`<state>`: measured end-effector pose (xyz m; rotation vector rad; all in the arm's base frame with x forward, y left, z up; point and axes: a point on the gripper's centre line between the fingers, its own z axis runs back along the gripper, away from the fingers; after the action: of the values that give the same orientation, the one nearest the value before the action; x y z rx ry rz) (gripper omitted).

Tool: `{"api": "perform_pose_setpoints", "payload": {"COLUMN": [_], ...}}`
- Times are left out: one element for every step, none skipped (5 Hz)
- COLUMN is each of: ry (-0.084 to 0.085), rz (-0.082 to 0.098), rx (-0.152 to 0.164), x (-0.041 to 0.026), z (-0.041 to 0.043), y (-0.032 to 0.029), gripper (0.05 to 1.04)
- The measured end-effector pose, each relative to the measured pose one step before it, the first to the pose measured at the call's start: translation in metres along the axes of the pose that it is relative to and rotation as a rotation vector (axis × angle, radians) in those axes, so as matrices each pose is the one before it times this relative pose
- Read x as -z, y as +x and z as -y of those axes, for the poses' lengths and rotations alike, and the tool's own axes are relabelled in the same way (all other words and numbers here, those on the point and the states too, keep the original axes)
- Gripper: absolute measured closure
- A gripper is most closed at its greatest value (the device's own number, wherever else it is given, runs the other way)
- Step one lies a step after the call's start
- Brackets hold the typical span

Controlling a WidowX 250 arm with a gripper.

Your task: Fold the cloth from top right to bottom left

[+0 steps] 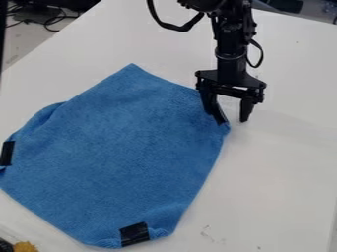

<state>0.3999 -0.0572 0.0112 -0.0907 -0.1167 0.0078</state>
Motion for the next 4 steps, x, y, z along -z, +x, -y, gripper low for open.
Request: {"api": "perform_pose_setpoints", "payload": {"ry": [-0.0065, -0.0044, 0.0015, 0.0282], "rz": [-0.0247, -0.0069, 0.0036, -0.0157], "rx": [-0.0041, 0.0053, 0.0055, -0.0096], "x": [0.00222, 0.00076, -0.00017, -0.00095], "z": [0.00004, -0.00303, -0.00205, -0.00375], "y": [0.00413, 0.00417, 0.00075, -0.00239], "gripper": [0.404, 0.698, 0.894, 0.995]}}
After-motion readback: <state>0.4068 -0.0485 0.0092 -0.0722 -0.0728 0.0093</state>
